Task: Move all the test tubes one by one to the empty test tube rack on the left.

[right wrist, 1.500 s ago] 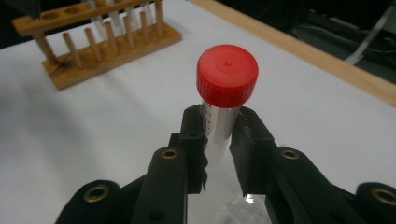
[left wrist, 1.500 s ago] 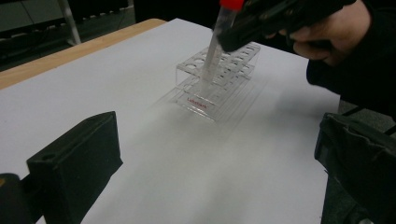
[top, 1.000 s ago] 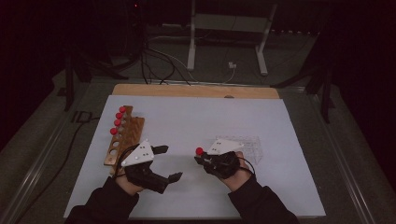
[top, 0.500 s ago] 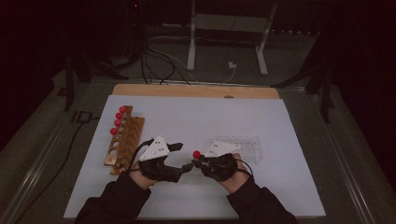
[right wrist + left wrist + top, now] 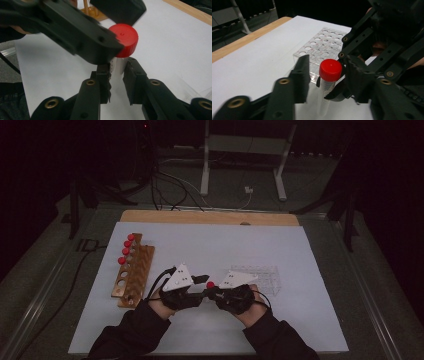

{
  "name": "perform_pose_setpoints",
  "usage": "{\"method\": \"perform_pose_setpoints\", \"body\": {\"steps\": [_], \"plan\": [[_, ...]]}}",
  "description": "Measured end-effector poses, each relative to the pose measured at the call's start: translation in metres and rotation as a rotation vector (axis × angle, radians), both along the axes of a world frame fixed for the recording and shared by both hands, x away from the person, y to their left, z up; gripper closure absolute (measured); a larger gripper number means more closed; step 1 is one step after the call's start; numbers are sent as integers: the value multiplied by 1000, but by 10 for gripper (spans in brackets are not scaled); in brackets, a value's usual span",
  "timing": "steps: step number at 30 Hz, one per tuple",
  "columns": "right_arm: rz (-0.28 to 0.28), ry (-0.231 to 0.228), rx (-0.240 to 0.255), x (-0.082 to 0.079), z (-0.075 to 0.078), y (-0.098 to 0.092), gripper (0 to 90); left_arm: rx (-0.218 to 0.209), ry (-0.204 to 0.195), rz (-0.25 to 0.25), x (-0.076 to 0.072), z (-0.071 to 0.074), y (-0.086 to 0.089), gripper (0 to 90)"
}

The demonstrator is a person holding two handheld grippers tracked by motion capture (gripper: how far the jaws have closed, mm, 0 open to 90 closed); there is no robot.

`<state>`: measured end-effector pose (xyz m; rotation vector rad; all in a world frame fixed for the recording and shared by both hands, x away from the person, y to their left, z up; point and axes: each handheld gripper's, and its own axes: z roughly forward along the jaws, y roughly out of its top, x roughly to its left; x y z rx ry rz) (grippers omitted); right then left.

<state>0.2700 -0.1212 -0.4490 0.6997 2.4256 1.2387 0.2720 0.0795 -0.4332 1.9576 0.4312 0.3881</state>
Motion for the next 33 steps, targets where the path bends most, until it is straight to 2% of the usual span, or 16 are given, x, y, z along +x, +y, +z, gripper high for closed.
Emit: {"method": "perform_pose_setpoints", "body": {"steps": [7,13,20,23,27,33], "plan": [[-2,-2,-1,0,0,0,752,16,0,6,1,0,-3,704],[-8,-4,2,0,1,-1,752,16,-10,0,3,1,-2,718],[-9,-21,29,-1,4,-4,739,9,-16,-5,3,7,-1,721],[-13,-16,42,-1,5,-5,708,10,-25,5,3,10,1,721],[-16,-14,46,0,7,-10,638,-11,-31,25,4,16,9,722],[-36,-43,74,-1,12,-16,503,-19,-46,54,4,27,21,722]]}}
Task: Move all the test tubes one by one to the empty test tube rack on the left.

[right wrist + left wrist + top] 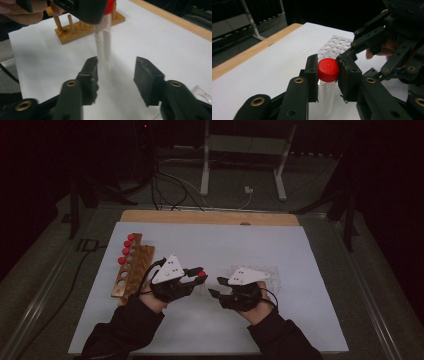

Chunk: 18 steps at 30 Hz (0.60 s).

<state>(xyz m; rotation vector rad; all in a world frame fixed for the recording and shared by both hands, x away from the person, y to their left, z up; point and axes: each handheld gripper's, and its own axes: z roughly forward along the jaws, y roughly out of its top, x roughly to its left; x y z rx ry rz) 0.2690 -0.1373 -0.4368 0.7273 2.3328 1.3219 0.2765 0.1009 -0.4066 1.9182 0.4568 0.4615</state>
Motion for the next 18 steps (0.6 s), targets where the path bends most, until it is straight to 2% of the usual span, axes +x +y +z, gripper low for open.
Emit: {"method": "perform_pose_setpoints", "body": {"steps": [5,9,12,15,18], "plan": [[-18,-14,39,-1,5,-6,319,-8,-14,17,-1,10,10,722],[-54,-26,52,-1,9,-9,129,-10,-21,33,-1,18,20,722],[-81,-27,67,0,10,-12,44,-18,-29,52,-1,23,28,722],[-80,-27,78,0,12,-15,0,-29,-35,74,-1,28,38,722],[-70,-27,88,-1,12,-18,0,-30,-43,98,-2,32,48,722]]}}
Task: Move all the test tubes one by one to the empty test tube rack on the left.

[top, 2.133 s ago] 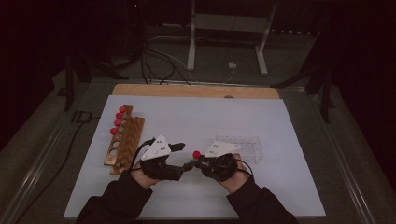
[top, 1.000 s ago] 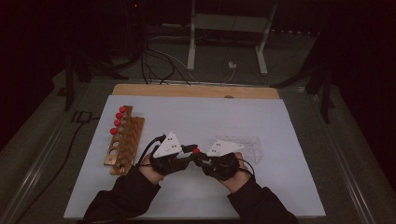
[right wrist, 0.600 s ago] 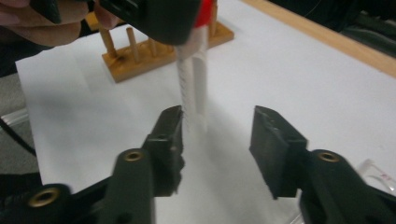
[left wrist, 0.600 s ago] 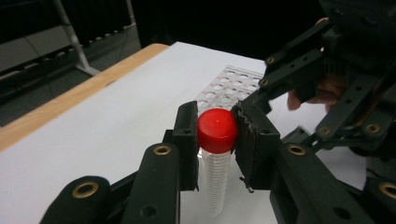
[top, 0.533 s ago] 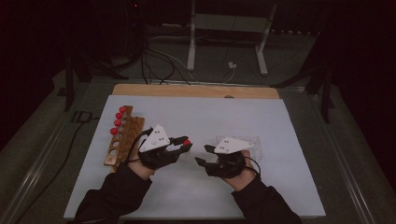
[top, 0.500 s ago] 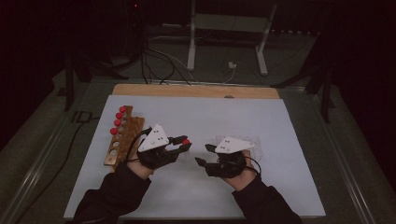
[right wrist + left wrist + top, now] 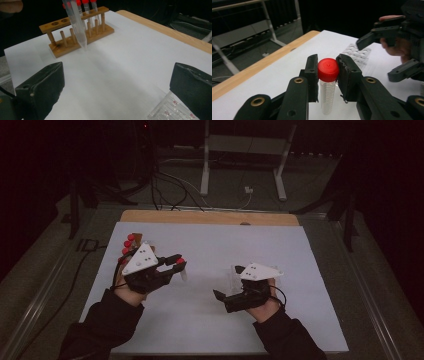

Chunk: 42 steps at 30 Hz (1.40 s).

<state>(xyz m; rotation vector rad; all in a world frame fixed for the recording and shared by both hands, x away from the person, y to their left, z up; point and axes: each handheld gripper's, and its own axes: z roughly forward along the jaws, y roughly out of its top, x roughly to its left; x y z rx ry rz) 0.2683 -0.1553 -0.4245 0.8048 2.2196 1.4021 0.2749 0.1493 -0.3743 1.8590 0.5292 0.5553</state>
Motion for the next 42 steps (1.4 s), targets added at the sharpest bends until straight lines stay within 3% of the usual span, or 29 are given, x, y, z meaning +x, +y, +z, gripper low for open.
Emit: {"method": "perform_pose_setpoints", "body": {"steps": [12,21,34,42], "plan": [[12,-10,10,-1,1,-3,0,-1,-40,97,-8,14,39,722],[30,-12,32,-2,2,-5,0,-14,-45,193,-12,18,75,722],[34,-11,23,-2,1,-3,0,-29,-43,328,-13,9,119,722],[30,-13,25,-2,1,-4,0,-9,-34,392,-7,-7,130,722]]}}
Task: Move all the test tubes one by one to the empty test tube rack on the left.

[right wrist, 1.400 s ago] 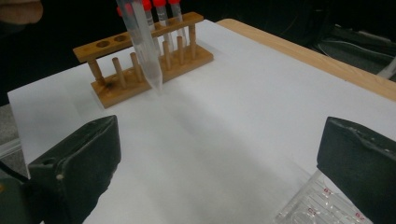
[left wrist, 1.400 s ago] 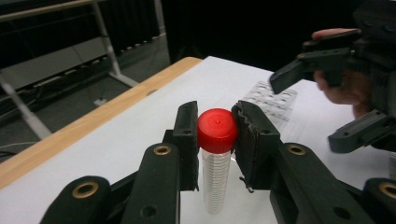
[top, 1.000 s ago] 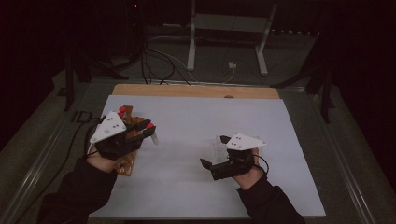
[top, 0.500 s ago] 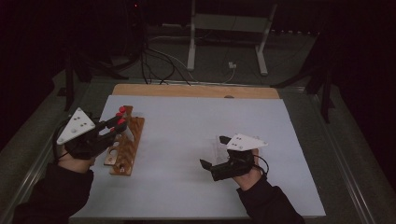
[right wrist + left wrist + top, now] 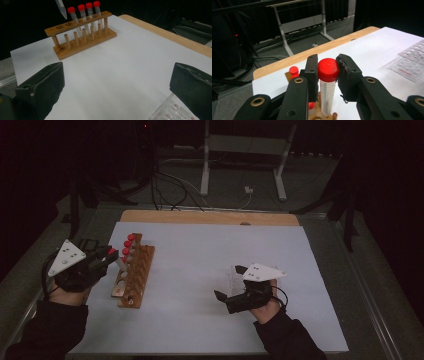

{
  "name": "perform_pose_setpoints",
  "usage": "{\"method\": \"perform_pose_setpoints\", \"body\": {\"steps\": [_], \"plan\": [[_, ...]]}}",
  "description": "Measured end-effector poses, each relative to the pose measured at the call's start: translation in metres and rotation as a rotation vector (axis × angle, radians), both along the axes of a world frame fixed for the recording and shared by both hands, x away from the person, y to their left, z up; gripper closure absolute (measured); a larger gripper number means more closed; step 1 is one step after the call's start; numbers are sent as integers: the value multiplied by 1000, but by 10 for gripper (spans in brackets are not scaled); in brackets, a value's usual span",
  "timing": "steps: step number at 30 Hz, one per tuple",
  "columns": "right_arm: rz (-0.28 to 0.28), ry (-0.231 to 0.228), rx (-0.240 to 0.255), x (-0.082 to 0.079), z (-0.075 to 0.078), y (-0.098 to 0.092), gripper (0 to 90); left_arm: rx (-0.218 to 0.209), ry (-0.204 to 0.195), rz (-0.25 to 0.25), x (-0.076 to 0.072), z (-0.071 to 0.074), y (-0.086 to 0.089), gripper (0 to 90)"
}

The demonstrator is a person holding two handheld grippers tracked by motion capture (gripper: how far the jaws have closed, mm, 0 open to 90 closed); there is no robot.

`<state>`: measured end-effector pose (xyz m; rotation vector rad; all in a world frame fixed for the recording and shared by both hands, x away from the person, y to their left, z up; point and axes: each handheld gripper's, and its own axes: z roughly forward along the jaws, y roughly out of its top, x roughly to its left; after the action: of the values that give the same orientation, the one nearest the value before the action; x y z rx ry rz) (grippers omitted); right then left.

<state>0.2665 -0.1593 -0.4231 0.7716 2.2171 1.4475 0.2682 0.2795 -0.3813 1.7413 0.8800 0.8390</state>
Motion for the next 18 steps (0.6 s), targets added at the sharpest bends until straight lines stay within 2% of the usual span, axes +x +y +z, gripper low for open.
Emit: {"method": "perform_pose_setpoints", "body": {"steps": [7,9,12,14,18], "plan": [[-2,0,-1,0,0,0,0,-12,19,40,8,-18,6,722],[0,0,0,1,0,-1,0,-27,34,38,10,-23,7,722],[-4,0,0,1,-1,-1,0,-18,49,41,12,-32,5,722],[-5,1,-2,1,-1,-1,0,2,58,46,12,-39,4,722],[-7,6,-1,2,-2,-2,0,4,84,49,15,-49,4,721]]}}
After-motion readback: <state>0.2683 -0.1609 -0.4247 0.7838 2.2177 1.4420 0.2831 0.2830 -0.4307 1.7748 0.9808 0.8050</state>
